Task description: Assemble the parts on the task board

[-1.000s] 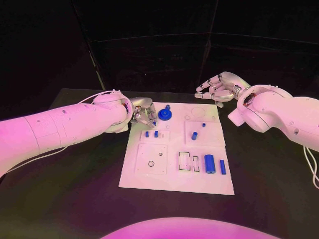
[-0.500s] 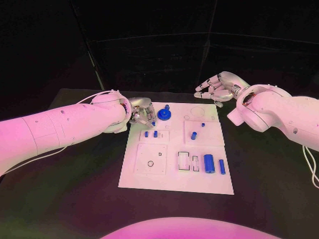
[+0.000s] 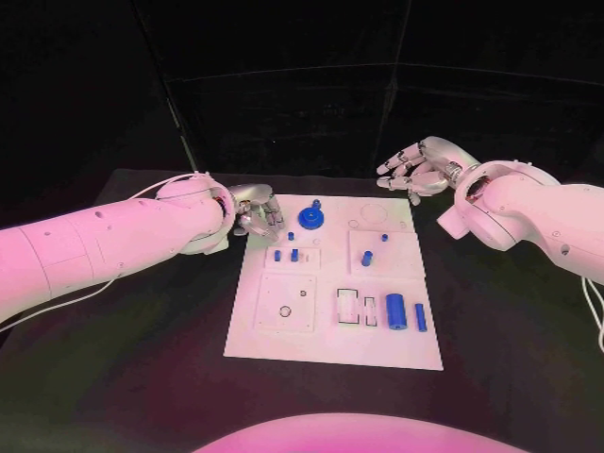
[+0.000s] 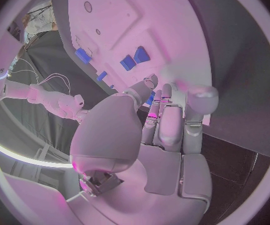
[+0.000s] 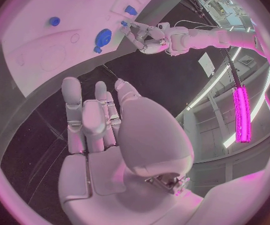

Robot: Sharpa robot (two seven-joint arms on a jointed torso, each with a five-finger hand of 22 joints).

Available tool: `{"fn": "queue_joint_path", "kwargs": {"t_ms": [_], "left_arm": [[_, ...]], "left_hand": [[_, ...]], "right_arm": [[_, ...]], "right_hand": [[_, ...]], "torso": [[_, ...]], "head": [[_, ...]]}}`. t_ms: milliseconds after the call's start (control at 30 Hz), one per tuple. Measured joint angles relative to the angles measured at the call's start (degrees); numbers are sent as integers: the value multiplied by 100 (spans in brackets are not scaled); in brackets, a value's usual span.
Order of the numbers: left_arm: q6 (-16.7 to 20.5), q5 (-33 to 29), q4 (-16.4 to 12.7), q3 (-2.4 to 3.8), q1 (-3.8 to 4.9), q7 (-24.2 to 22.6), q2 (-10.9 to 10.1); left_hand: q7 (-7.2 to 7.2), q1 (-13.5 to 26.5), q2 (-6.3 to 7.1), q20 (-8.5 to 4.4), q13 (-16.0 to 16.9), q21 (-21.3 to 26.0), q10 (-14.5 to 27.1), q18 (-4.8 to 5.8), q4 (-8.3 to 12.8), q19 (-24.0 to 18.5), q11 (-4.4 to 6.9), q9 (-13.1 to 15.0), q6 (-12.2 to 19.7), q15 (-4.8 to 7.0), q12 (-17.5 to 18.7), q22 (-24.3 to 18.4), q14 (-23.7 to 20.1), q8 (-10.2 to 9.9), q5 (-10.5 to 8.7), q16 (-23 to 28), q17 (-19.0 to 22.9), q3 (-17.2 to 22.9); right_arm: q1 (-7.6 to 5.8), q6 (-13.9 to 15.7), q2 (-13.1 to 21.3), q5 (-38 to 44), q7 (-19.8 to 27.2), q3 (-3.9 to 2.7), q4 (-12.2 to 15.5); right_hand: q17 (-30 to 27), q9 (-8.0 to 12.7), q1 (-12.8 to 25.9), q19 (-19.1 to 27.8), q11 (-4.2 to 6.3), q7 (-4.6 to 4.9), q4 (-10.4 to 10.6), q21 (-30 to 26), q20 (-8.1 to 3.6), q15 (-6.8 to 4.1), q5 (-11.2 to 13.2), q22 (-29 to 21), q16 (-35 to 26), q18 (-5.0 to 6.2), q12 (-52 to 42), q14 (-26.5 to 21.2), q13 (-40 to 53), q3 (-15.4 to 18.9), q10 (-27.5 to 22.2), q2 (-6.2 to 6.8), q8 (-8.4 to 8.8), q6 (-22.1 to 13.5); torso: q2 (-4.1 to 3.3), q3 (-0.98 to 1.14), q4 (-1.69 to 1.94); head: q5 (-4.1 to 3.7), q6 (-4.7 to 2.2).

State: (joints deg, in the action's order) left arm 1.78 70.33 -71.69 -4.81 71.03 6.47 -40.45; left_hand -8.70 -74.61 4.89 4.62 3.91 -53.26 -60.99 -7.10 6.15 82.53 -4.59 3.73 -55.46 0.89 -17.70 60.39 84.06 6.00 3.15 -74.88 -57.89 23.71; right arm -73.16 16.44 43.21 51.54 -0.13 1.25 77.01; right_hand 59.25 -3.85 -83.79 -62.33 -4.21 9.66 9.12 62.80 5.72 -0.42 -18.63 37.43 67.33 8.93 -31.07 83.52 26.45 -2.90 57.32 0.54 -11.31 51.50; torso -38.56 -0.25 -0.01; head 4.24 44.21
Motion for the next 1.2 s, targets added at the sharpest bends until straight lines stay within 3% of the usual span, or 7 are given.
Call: {"fn": "queue_joint_path", "kwargs": {"t_ms": [200, 267, 467, 667, 733, 900, 1200], "left_arm": [[343, -684, -100, 1, 9, -187, -298], [536, -1079, -153, 1, 12, -407, -396], [1131, -2771, -448, -6, 14, -1467, -599], [1498, -4531, -683, -6, 8, -2546, -668], [1550, -4922, -709, -8, 4, -2780, -676], [1638, -5716, -741, -8, 1, -3214, -699], [1675, -6256, -776, -9, -4, -3531, -724]], "left_hand": [[-27, 0, 0, 36, 5, 274, -1, -1, -24, -108, 0, 30, -126, -64, 0, -193, -69, 36, 0, 112, 193, 75], [-25, -71, -71, 41, 19, 842, -19, -97, 14, -329, -19, 64, -335, -66, 0, -618, -286, 144, -24, 414, 716, 176], [-33, -102, -102, 75, 37, 1855, -96, -266, 64, -871, -31, 56, -426, -81, -50, -1319, -766, 179, -26, 937, 1588, 287], [-10, -101, -103, 92, 49, 1951, -158, -267, 56, -994, -11, 41, -466, -81, -90, -1371, -944, 179, -26, 1080, 1879, 326], [-10, -82, -123, 92, 49, 1954, -158, -266, 57, -994, -11, 40, -466, -93, -90, -1371, -956, 179, -26, 1080, 1921, 326], [-10, -68, -136, 92, 49, 1987, -157, -266, 57, -1034, -11, 35, -466, -90, -90, -1378, -995, 179, -26, 1105, 1969, 326], [-10, -68, -136, 92, 53, 1987, -157, -265, 57, -1034, -11, 34, -465, -103, -90, -1377, -1007, 179, -26, 1104, 1988, 326]], "right_arm": [[35, -170, 194, 682, 50, 2, 91], [68, -208, 263, 1007, 57, 3, 153], [212, -241, 415, 2057, 51, 8, 364], [397, -240, 494, 3119, -89, 11, 610], [437, -242, 494, 3363, -149, 11, 653], [511, -278, 465, 3861, -321, 13, 713], [574, -416, 268, 4234, -513, 13, 610]], "right_hand": [[-86, 0, -265, -23, -86, 10, -184, -29, 22, 14, 235, -55, -65, -1, 880, -7, -803, -437, 136, 198, 38, 252], [-77, 0, -313, -35, -75, -4, -234, -29, 35, 33, 293, -43, -65, -1, 1121, 11, -1060, -615, 325, 249, 73, 359], [83, -1, -304, -212, -29, -76, -360, 133, -1, 32, 332, 250, 16, -2, 1445, 11, -1397, -879, 564, 403, 134, 565], [86, -1, -199, -261, -18, -85, -352, 173, -9, 11, 397, 351, 22, -1, 1503, 33, -1487, -903, 616, 506, 134, 663], [86, 5, -133, -261, -21, -81, -330, 173, -9, 11, 398, 351, 22, -2, 1582, 33, -1537, -926, 614, 571, 189, 660], [66, 21, -13, -270, -164, 44, -313, 173, 43, 84, 431, 319, 22, -1, 1825, 42, -1723, -942, 323, 691, 405, 438], [121, 10, 10, -289, -193, 47, -313, 173, 63, 104, 461, 321, 22, -2, 1865, 63, -1831, -942, 295, 714, 436, 403]], "torso": [[7, 2, 0], [7, 2, -1], [7, 3, -10], [0, -7, -1], [-2, -9, 0], [-5, -1, -5], [-12, -1, -5]], "head": [[-80, -44], [-142, -86], [-353, -179], [-561, -260], [-581, -278], [-608, -291], [-651, -294]]}}
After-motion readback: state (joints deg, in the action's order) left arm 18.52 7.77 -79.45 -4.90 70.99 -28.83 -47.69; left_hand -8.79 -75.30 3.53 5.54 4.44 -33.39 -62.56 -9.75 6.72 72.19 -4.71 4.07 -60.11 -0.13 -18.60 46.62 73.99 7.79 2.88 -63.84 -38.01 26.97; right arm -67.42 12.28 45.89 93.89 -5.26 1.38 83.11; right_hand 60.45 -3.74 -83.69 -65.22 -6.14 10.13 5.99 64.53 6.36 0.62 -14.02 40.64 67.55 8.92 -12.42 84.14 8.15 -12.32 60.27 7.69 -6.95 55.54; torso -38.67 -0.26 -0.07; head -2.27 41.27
